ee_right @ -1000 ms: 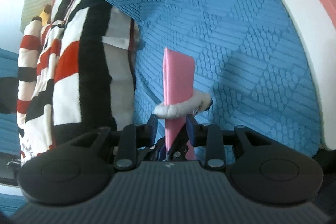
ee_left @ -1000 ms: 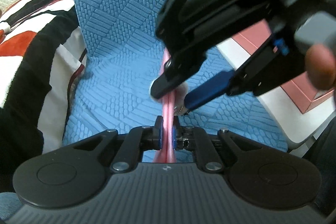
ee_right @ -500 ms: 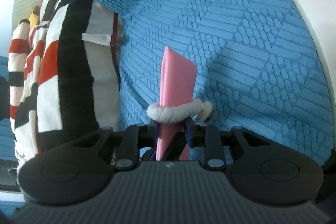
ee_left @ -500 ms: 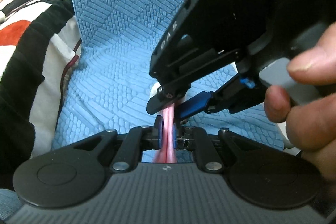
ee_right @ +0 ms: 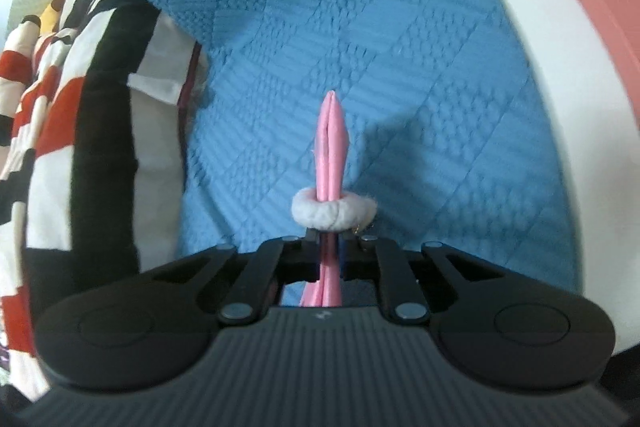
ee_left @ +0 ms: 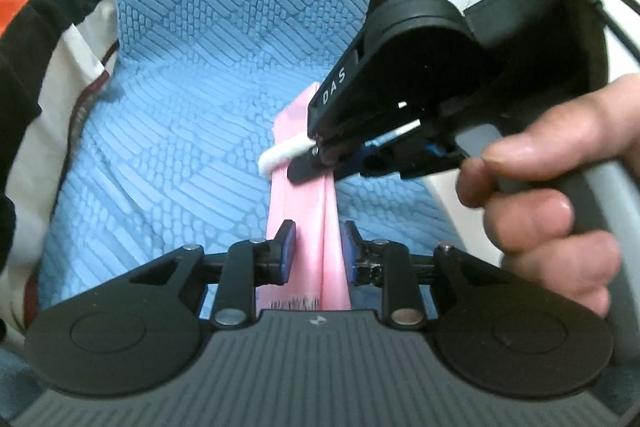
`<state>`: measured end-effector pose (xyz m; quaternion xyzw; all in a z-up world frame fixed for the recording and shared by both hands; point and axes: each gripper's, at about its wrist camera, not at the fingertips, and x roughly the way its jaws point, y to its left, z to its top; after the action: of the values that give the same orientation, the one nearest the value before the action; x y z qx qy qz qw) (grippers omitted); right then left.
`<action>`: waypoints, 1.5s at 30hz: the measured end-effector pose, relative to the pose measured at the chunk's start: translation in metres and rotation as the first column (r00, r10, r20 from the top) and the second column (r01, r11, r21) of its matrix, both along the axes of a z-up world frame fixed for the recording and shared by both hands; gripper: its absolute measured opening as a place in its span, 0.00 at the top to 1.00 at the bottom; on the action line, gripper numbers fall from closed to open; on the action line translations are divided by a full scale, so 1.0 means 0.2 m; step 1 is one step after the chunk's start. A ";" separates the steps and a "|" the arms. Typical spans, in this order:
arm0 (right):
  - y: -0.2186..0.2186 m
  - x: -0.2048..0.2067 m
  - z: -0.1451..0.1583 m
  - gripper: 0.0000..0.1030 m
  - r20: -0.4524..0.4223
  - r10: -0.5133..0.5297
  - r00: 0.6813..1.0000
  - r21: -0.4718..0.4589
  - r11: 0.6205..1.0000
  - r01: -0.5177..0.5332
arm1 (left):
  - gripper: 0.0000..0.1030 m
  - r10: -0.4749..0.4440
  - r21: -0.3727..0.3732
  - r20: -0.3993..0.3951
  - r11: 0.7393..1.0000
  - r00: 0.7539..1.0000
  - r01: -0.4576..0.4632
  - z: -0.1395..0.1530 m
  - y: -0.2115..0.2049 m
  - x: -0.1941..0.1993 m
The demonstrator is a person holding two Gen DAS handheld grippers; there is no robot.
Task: Fold shopping bag
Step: 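Open the right gripper and pull it off the hair tie, then carry the tied pink strip with the left gripper into the pink box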
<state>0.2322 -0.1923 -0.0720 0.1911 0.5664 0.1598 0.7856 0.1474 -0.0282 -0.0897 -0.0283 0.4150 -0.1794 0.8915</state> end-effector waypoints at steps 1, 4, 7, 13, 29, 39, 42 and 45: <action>-0.01 0.01 0.00 0.89 0.012 0.001 1.000 -0.015 1.000 -0.001 | 0.72 0.000 -0.003 -0.001 1.000 1.000 0.000 0.00 0.00 0.00; -0.03 0.03 0.03 0.89 0.060 0.011 0.998 -0.076 0.997 -0.006 | 0.71 0.010 -0.010 0.002 1.000 1.000 -0.010 0.03 0.01 -0.01; -0.07 0.05 0.07 0.89 0.108 0.017 0.994 -0.123 0.992 -0.004 | 0.62 0.023 -0.043 -0.014 0.999 1.000 -0.023 0.05 0.03 0.00; -0.16 0.01 0.16 0.89 0.177 0.032 0.984 -0.187 0.982 0.001 | 0.46 0.042 -0.078 -0.056 0.996 0.998 -0.046 0.09 0.04 -0.02; -0.27 -0.33 0.49 0.89 0.266 0.105 0.958 -0.181 0.982 -0.057 | 0.06 0.086 -0.080 -0.111 0.992 0.990 -0.095 0.32 -0.02 -0.07; -0.44 -0.34 0.73 0.89 0.312 0.111 0.944 -0.183 0.982 -0.055 | 0.02 0.077 -0.069 -0.088 0.994 0.993 -0.083 0.57 -0.18 -0.08; -0.50 -0.32 0.81 0.89 0.328 0.110 0.938 -0.177 0.983 -0.054 | 0.01 0.056 -0.060 -0.080 0.996 0.995 -0.061 0.65 -0.27 -0.07; -0.56 -0.31 0.88 0.89 0.337 0.104 0.936 -0.167 0.985 -0.049 | 0.01 0.041 -0.059 -0.068 0.997 0.997 -0.045 0.73 -0.35 -0.05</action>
<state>0.1711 -0.3045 0.1030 0.0760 0.4378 0.1765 0.8783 0.1371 -0.0984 0.0569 -0.0703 0.4382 -0.1715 0.8796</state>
